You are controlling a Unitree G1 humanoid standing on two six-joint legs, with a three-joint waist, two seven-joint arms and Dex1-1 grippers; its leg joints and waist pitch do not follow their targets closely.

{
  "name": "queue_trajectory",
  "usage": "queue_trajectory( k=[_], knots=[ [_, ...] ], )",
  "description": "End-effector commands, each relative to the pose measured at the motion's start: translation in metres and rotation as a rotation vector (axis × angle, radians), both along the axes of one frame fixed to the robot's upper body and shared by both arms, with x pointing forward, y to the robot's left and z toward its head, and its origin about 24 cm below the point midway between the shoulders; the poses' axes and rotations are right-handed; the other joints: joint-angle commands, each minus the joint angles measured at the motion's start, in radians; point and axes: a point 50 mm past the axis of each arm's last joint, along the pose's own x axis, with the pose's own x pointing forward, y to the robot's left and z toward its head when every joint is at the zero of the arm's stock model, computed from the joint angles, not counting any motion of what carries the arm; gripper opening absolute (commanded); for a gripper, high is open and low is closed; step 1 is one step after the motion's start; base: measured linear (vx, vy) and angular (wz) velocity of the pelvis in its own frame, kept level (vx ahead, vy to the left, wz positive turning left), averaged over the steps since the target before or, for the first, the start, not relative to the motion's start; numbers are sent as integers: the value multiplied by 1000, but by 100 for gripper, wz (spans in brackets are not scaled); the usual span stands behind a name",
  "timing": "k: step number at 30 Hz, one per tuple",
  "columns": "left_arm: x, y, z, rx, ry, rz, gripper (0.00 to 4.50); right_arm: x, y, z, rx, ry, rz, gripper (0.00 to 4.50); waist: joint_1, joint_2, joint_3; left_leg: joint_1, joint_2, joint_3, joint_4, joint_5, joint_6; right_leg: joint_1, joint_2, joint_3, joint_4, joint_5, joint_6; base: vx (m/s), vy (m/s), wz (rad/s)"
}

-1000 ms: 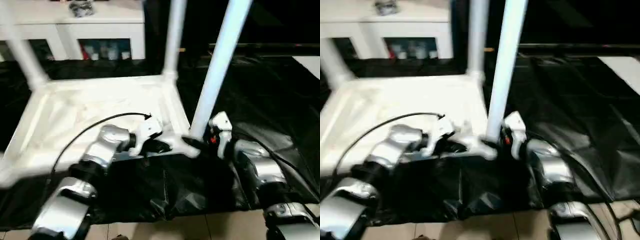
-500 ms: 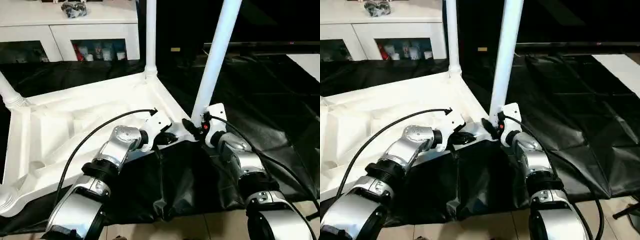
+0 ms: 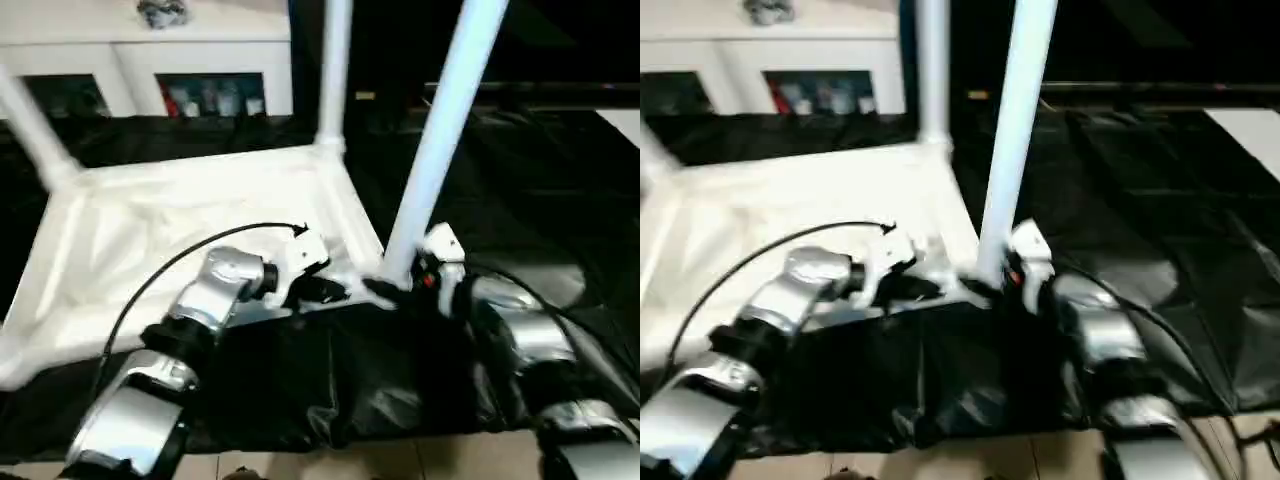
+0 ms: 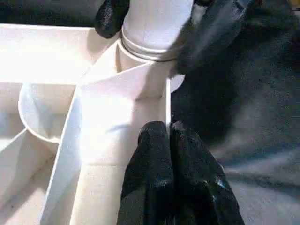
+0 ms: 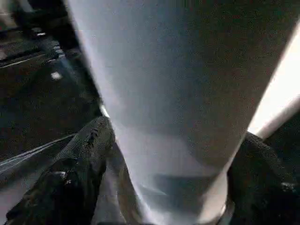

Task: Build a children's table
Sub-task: Rotate leg to tighten

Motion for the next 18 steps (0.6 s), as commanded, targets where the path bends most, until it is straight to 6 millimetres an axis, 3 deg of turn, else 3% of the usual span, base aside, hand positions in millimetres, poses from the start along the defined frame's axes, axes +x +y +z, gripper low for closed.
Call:
queue_trajectory(
  k=[1,3,10,18],
  knots=[
    [1,-14,16,-51,-65,-66,0,-18,20,-20,-6,121,158,363,1,7,-59,11,52,-20,-65,-259,56,48,-76,44,-65,-250,-238,0,0,0],
    [0,-11,15,-46,-54,-79,0,-21,18,-20,-9,150,195,363,2,8,-59,10,51,-22,-66,-257,48,49,-76,44,-65,-254,-233,0,0,0],
    [0,-5,15,-35,-37,-100,0,-30,16,-19,-8,196,258,301,12,8,-63,9,51,-22,-62,-219,55,51,-77,44,-59,-204,-241,0,0,0],
    [-1,-3,13,-30,-32,-98,0,-34,18,-21,7,212,272,256,15,7,-62,10,51,-23,-64,-231,47,51,-77,44,-63,-235,-228,0,0,0]
  ],
)
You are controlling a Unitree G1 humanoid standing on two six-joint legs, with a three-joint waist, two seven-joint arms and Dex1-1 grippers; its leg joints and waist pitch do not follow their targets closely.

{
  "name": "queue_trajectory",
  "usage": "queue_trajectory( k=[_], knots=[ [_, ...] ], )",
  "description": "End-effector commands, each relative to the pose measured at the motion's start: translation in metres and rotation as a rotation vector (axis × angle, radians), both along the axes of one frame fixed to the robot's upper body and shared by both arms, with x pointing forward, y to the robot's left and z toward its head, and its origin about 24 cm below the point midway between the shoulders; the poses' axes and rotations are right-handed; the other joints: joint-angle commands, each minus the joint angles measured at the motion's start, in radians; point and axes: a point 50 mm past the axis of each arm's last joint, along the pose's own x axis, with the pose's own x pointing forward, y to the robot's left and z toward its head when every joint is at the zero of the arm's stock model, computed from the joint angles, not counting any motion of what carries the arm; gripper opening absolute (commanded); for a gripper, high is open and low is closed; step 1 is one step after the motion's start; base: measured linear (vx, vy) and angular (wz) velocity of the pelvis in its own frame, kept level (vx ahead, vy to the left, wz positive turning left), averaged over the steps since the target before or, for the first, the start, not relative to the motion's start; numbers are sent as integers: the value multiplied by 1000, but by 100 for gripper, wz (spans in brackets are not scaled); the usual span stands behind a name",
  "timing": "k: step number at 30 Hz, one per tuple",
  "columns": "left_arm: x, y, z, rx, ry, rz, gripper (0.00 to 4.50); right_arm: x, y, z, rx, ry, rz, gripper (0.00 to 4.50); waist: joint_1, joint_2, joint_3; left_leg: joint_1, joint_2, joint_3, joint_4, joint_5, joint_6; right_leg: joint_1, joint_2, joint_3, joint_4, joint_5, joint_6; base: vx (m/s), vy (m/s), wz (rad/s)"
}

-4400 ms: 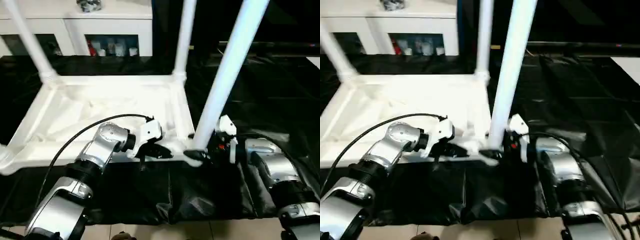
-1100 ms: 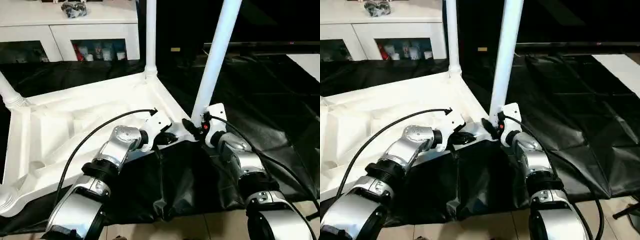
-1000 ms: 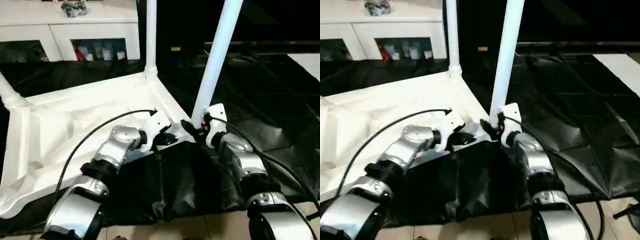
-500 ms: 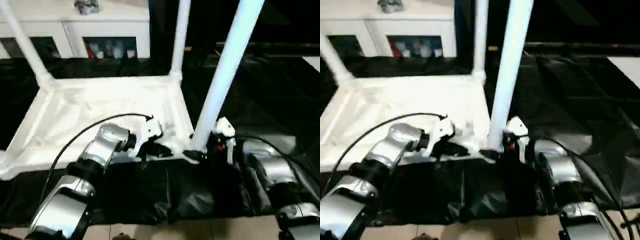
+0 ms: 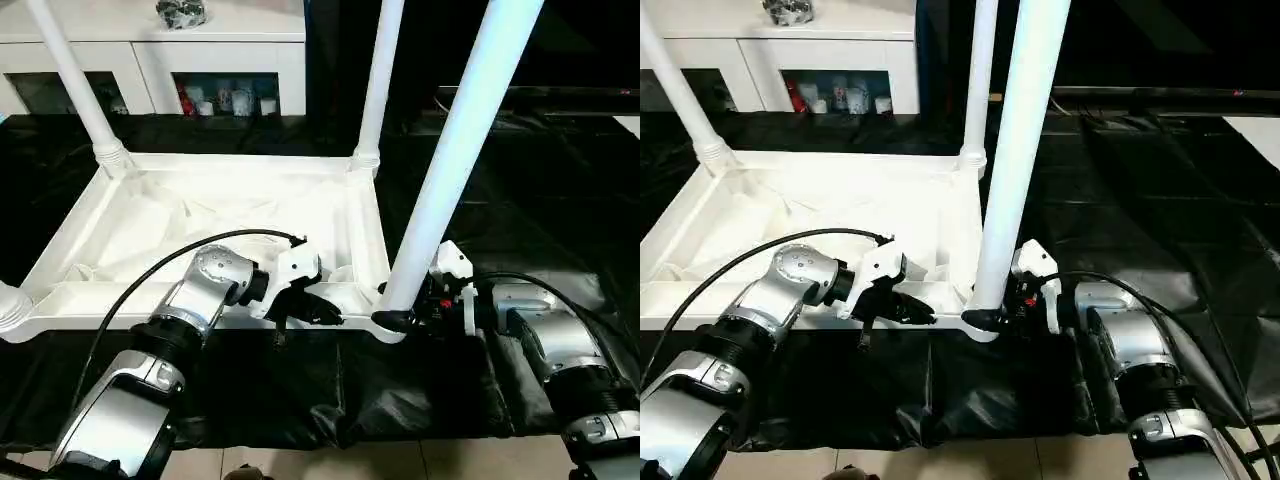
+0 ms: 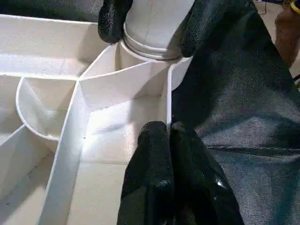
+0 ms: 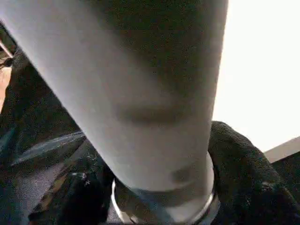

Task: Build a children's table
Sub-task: Rotate leg to tighten

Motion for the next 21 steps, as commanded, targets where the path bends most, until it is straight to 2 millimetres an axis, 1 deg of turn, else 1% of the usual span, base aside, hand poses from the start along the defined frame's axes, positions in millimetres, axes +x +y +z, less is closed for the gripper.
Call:
queue_trajectory(
  k=[1,2,3,4,5,6,7,8,9,10,11,13,14,15,16,17,18,20,21],
  knots=[
    [5,-10,12,-50,-69,13,0,-22,22,-25,10,150,146,256,0,5,-62,10,51,-23,-64,-232,47,49,-77,44,-63,-236,-228,0,0,0],
    [7,-12,12,-55,-76,38,0,-20,23,-26,22,142,105,254,-1,2,-62,10,51,-22,-64,-232,46,49,-77,44,-63,-237,-229,0,0,0],
    [8,-13,12,-58,-84,60,0,-18,25,-26,30,129,69,254,-1,3,-61,10,50,-22,-64,-234,46,49,-77,44,-64,-246,-228,0,0,0],
    [10,-16,12,-58,-100,94,0,-14,27,-28,31,106,11,254,-1,2,-59,11,50,-21,-64,-241,41,45,-79,45,-67,-270,-221,0,0,0],
    [12,-19,12,-60,-111,123,0,-9,29,-31,23,89,-57,254,-5,1,-58,10,49,-23,-66,-256,31,45,-81,44,-70,-309,-212,0,0,0],
    [14,-24,12,-65,-122,153,0,-4,32,-34,10,70,-135,254,-7,1,-56,13,48,-23,-67,-267,25,44,-81,43,-74,-339,-204,0,0,0],
    [15,-27,12,-68,-128,171,0,-1,34,-36,1,59,-183,253,-11,2,-53,18,46,-25,-68,-294,15,39,-82,42,-83,-410,-184,0,0,0],
    [17,-33,12,-77,-133,198,0,4,37,-40,-17,59,-270,252,-15,0,-53,19,45,-27,-68,-298,8,38,-83,42,-85,-432,-176,0,0,0],
    [18,-36,12,-82,-136,216,0,7,39,-42,-30,60,-325,252,-24,0,-51,16,43,-32,-72,-310,-2,40,-82,38,-88,-475,-159,0,0,0],
    [18,-36,12,-82,-136,216,0,7,39,-42,-30,60,-325,251,-27,2,-51,16,43,-33,-73,-316,-4,39,-82,38,-90,-490,-150,0,0,0],
    [19,-43,13,-89,-144,247,0,10,44,-45,-29,72,-389,251,-33,1,-51,18,42,-34,-73,-328,-2,37,-82,39,-95,-508,-139,0,0,0],
    [21,-57,13,-108,-149,295,0,16,56,-49,-10,100,-493,251,-42,3,-50,17,41,-35,-72,-343,1,34,-81,37,-98,-524,-133,0,0,0],
    [20,-68,14,-120,-151,313,0,20,66,-49,0,111,-571,251,-47,3,-48,21,38,-33,-71,-359,-1,27,-78,37,-103,-542,-128,0,0,0],
    [20,-71,14,-122,-152,315,0,21,69,-49,1,111,-595,251,-51,2,-48,24,37,-36,-70,-371,-6,27,-80,34,-105,-564,-124,0,0,0],
    [19,-74,14,-124,-157,320,0,23,74,-49,1,100,-610,251,-54,2,-47,22,36,-37,-70,-375,-4,27,-79,33,-107,-572,-118,0,0,0],
    [19,-74,14,-124,-157,320,0,23,74,-49,1,100,-610,286,-57,3,-47,22,36,-38,-71,-382,1,26,-80,33,-111,-578,-110,0,0,0],
    [19,-78,13,-123,-168,323,0,23,83,-48,5,84,-596,321,-59,2,-48,21,35,-37,-70,-388,9,25,-79,33,-112,-579,-106,0,0,0],
    [19,-78,13,-121,-175,315,0,21,88,-48,12,77,-570,321,-60,-1,-48,19,34,-37,-69,-388,15,23,-79,33,-112,-580,-106,0,0,0],
    [18,-77,12,-120,-176,304,0,21,89,-47,22,77,-564,327,-59,0,-48,19,35,-37,-70,-382,19,24,-80,35,-112,-575,-105,0,0,0]
  ],
)
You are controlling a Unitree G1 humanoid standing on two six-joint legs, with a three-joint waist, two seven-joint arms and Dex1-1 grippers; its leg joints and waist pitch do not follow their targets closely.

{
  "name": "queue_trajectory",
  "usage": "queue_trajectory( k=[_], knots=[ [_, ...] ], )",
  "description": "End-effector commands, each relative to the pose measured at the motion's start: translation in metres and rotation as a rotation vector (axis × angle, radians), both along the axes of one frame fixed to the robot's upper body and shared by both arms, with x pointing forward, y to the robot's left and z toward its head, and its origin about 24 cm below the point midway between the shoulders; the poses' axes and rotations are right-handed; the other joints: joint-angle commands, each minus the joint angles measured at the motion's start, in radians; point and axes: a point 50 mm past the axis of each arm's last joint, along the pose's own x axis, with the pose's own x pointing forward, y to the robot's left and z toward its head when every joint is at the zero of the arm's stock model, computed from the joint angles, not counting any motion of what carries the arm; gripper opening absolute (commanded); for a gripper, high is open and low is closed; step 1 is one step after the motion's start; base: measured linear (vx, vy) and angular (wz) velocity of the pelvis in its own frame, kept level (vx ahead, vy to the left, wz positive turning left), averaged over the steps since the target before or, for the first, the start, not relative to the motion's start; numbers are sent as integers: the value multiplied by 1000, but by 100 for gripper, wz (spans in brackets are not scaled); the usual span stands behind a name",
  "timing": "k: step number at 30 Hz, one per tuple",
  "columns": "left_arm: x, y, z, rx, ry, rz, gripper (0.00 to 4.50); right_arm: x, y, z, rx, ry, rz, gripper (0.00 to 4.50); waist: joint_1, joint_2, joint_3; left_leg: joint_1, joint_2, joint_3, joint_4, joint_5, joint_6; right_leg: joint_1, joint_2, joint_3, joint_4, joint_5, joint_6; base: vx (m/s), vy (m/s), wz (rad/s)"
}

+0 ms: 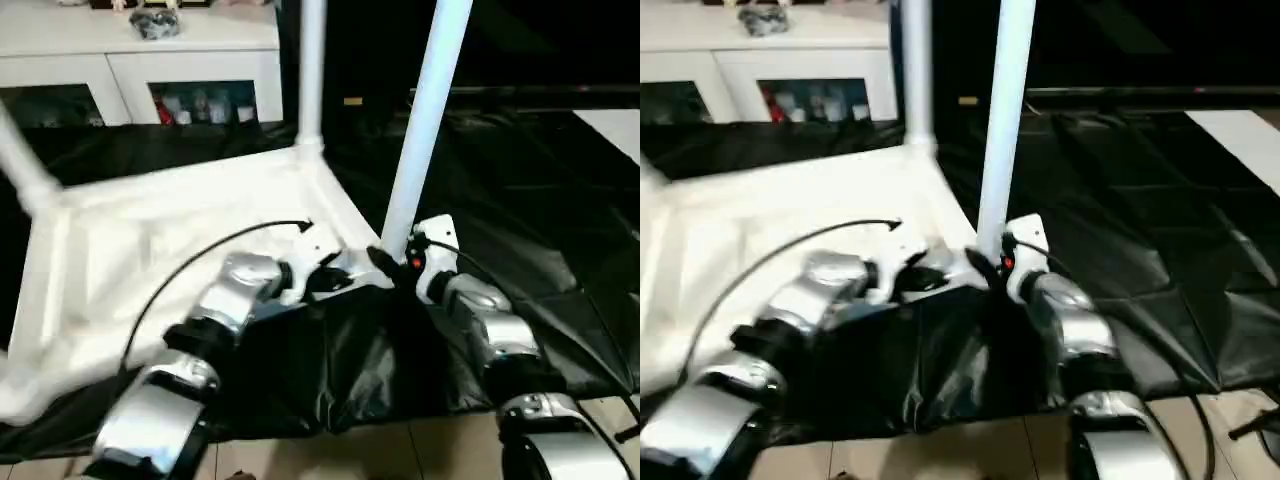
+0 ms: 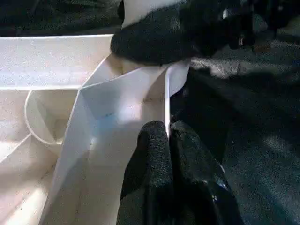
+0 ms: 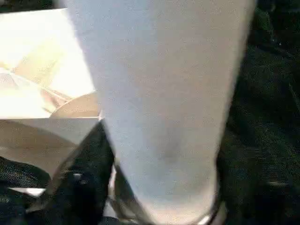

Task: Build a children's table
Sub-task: Rotate leg to tighten

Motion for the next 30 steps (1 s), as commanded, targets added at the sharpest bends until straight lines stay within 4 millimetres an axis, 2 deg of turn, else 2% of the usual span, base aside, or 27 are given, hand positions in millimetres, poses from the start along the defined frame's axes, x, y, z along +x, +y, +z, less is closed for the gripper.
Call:
queue_trajectory(
  k=[1,4,5,6,8,10,11,12,13,14,15,16,17,18,19,20,22,24,29,30],
  knots=[
    [-2,-40,22,-73,-86,-129,0,-24,53,-29,42,147,207,341,0,0,-48,15,38,-33,-75,-379,22,23,-78,36,-109,-565,-113,0,0,0],
    [-2,-35,21,-66,-90,-131,0,-23,46,-27,17,116,202,364,0,0,-47,13,41,-34,-78,-383,23,24,-77,36,-105,-544,-119,0,0,0],
    [-1,-31,19,-58,-92,-127,0,-21,36,-24,-16,79,186,376,0,-3,-48,14,41,-33,-77,-385,23,23,-78,37,-106,-543,-118,0,0,0],
    [-1,-30,19,-56,-92,-127,0,-21,33,-24,-21,72,181,376,1,-1,-48,14,42,-33,-77,-382,23,22,-79,39,-105,-537,-122,0,0,0],
    [-2,-26,17,-40,-99,-129,0,-22,9,-16,-26,23,187,376,6,-4,-50,14,43,-30,-77,-361,31,24,-76,43,-100,-489,-133,0,0,0],
    [-2,-25,16,-38,-100,-128,0,-24,3,-15,-28,12,198,376,12,-5,-51,15,45,-26,-76,-348,38,23,-76,46,-97,-451,-143,0,0,0],
    [-2,-23,15,-36,-99,-128,0,-29,-13,-9,-26,-11,228,376,13,-9,-52,11,45,-25,-75,-335,43,27,-75,47,-91,-415,-157,0,0,0],
    [-2,-23,15,-36,-99,-128,0,-29,-13,-9,-26,-11,228,376,25,-8,-55,13,48,-22,-73,-304,55,30,-75,50,-86,-370,-163,0,0,0],
    [-2,-22,14,-32,-100,-130,0,-34,-23,-5,-14,-22,250,376,28,-7,-55,15,49,-20,-72,-295,58,28,-75,52,-84,-344,-172,0,0,0],
    [-3,-20,13,-29,-99,-133,0,-45,-40,1,4,-30,302,376,34,-10,-57,11,48,-17,-69,-271,69,33,-73,52,-78,-298,-186,0,0,0],
    [-3,-20,13,-29,-99,-133,0,-46,-41,2,5,-31,308,376,47,-12,-59,15,50,-13,-65,-241,85,37,-72,54,-73,-243,-195,56,-9,14],
    [-3,-20,13,-30,-98,-134,0,-47,-42,2,6,-31,312,376,50,-11,-60,16,51,-12,-63,-230,92,34,-72,54,-69,-218,-206,53,-7,8],
    [-4,-20,13,-33,-98,-142,0,-57,-54,6,13,-26,360,376,46,-14,-63,-2,48,-14,-62,-186,105,49,-71,51,-58,-164,-219,53,-7,8],
    [-4,-19,13,-34,-98,-144,0,-59,-56,7,15,-24,369,376,54,-12,-65,-4,50,-15,-58,-155,122,49,-72,49,-53,-126,-224,0,0,0],
    [-4,-19,13,-35,-98,-147,0,-62,-59,8,16,-23,378,376,54,-14,-65,-8,49,-15,-56,-154,133,52,-74,46,-52,-127,-225,0,0,0],
    [-6,-19,12,-41,-94,-172,0,-69,-69,12,27,-13,394,376,53,-18,-63,-10,48,-15,-57,-155,133,55,-72,45,-55,-140,-221,0,0,0],
    [-8,-20,13,-49,-88,-197,0,-73,-75,15,29,-13,400,376,55,-18,-62,-9,49,-15,-57,-167,134,52,-74,45,-60,-188,-208,0,0,0],
    [-11,-20,13,-60,-90,-229,0,-78,-81,21,33,-12,406,376,56,-18,-62,-6,50,-15,-57,-172,122,46,-75,44,-64,-236,-202,0,0,0],
    [-12,-22,18,-100,-84,-237,0,-82,-77,31,68,-14,457,376,60,-17,-62,-5,52,-16,-58,-170,114,44,-74,46,-64,-247,-190,0,0,0],
    [-10,-19,23,-122,-72,-220,27,-81,-71,32,67,-20,471,381,60,-17,-62,-6,52,-16,-58,-163,112,43,-75,46,-63,-235,-193,0,0,0]
  ],
)
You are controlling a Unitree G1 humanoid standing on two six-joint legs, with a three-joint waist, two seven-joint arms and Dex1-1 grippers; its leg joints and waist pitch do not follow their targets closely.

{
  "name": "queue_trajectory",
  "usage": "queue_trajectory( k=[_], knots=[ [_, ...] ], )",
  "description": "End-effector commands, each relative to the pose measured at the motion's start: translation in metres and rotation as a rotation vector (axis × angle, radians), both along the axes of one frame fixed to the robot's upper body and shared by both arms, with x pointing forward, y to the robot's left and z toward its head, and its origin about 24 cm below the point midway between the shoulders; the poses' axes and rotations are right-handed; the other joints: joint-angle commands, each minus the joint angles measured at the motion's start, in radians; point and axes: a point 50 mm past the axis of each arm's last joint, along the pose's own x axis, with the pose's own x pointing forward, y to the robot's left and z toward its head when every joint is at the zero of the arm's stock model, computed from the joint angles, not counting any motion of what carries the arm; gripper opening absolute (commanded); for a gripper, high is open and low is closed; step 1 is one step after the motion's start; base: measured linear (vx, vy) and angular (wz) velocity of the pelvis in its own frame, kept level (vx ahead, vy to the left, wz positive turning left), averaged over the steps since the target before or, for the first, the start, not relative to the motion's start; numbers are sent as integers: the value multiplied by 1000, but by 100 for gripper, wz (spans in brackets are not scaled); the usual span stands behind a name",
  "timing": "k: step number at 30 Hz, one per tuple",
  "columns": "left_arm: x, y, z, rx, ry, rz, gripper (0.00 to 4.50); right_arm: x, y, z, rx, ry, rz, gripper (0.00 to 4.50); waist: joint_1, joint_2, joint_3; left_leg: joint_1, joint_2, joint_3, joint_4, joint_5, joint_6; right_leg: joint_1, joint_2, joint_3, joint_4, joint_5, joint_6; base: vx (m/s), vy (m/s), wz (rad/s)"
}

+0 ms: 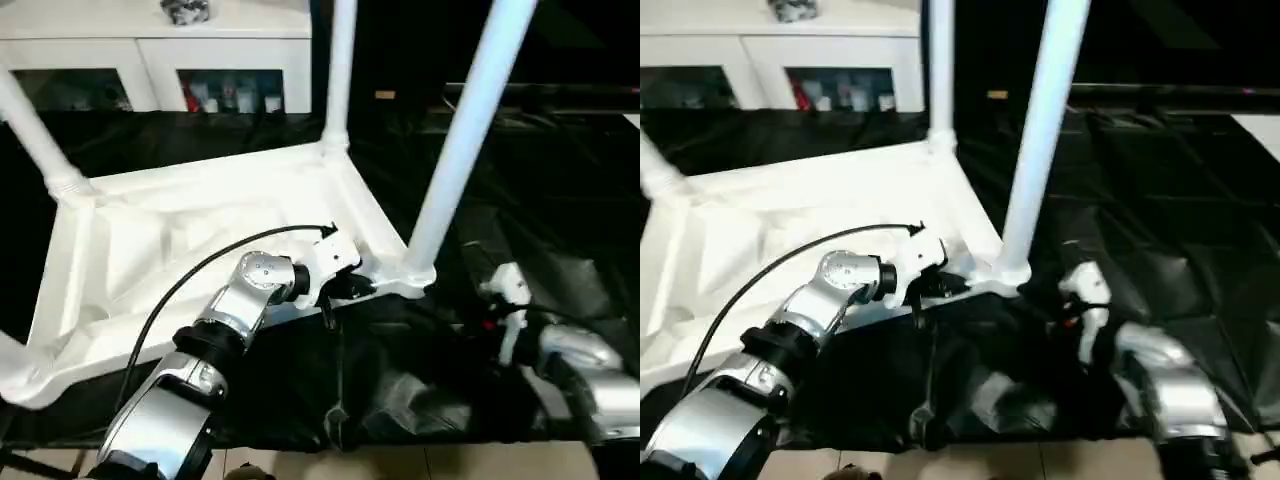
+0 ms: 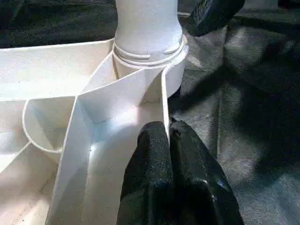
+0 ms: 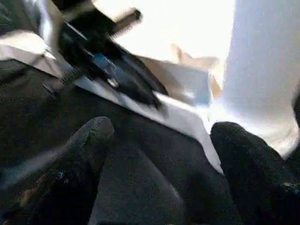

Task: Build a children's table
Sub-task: Rotate leg to tighten

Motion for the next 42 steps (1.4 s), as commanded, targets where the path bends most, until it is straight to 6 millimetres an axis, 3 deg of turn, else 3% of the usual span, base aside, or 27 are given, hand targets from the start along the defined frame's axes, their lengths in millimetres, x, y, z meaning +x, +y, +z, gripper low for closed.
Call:
queue_trajectory(
  k=[1,4,6,8,12,13,16,19,22,23,24,26,30,32,33,34,36,37,42],
  knots=[
    [2,-4,17,-99,-14,-8,27,2,9,6,13,-17,27,381,1,-19,-64,9,49,-21,-55,-158,104,50,-76,42,-63,-223,-199,0,0,0],
    [3,0,21,-104,-9,0,57,3,14,7,22,-20,33,384,0,-17,-68,7,48,-22,-52,-133,106,51,-77,41,-57,-176,-218,0,0,0],
    [8,14,31,-111,-16,33,71,5,30,8,41,-26,59,384,-2,-16,-68,6,50,-24,-53,-119,107,51,-77,40,-48,-131,-237,0,0,0],
    [10,30,37,-96,-9,58,83,10,40,6,40,-38,41,384,-8,-20,-66,4,47,-24,-53,-122,109,53,-76,39,-49,-133,-234,0,0,0],
    [9,63,42,-27,18,80,128,19,53,5,43,-42,14,384,-23,-18,-64,6,44,-25,-58,-136,77,49,-77,43,-49,-193,-220,0,0,0],
    [7,73,44,-12,30,86,140,21,58,5,47,-47,12,384,-23,-16,-63,12,46,-24,-58,-141,64,46,-75,44,-50,-201,-218,0,0,0],
    [-4,102,48,18,80,92,161,28,74,5,65,-54,2,384,-28,-11,-63,12,47,-25,-61,-133,51,45,-73,44,-42,-183,-223,0,0,0],
    [-13,117,52,26,125,98,181,35,84,2,57,-52,-41,384,-31,-8,-62,17,47,-22,-63,-136,33,39,-71,46,-37,-158,-241,0,0,0],
    [-23,128,58,16,163,87,206,45,94,0,67,-42,-112,384,-25,-11,-60,27,47,-17,-63,-158,11,34,-71,50,-37,-167,-243,0,0,0],
    [-23,128,59,15,165,87,221,46,94,0,68,-41,-116,384,-27,-9,-58,21,45,-19,-66,-159,6,37,-70,50,-37,-173,-239,0,0,0],
    [-29,131,62,7,185,77,221,51,101,-1,79,-31,-141,384,-24,-12,-58,26,46,-18,-66,-172,-5,35,-71,51,-37,-179,-233,0,0,0],
    [-36,130,64,7,214,49,247,59,111,-1,83,-25,-167,384,-28,-10,-56,20,44,-21,-68,-186,-18,37,-73,52,-36,-201,-227,0,0,0],
    [-44,124,61,10,247,16,283,71,117,-2,60,-28,-243,384,-34,-9,-54,23,42,-21,-68,-221,-44,35,-73,55,-39,-238,-221,0,0,0],
    [-47,116,56,23,258,16,292,87,116,-2,29,-31,-375,384,-38,-11,-53,24,41,-22,-68,-224,-52,33,-75,57,-42,-266,-219,0,0,0],
    [-47,115,55,24,259,17,292,89,116,-2,25,-31,-390,384,-34,-11,-54,26,41,-21,-67,-227,-55,34,-75,58,-44,-279,-212,0,0,0],
    [-48,114,54,29,264,17,313,91,115,-2,26,-29,-412,384,-34,-14,-52,26,41,-19,-67,-227,-51,32,-73,58,-45,-278,-206,0,0,0],
    [-50,112,51,39,275,15,321,94,116,-2,28,-23,-443,384,-33,-12,-56,23,40,-20,-66,-211,-46,35,-68,57,-39,-249,-196,0,0,0],
    [-53,110,45,68,290,13,328,98,116,-1,28,-19,-480,384,-34,-16,-58,21,39,-20,-65,-190,-40,38,-67,56,-34,-214,-201,0,0,0],
    [-58,107,36,112,308,0,365,105,112,-2,17,-13,-579,384,-37,-18,-60,19,37,-19,-62,-171,-33,40,-65,55,-28,-180,-205,0,0,0]
  ],
)
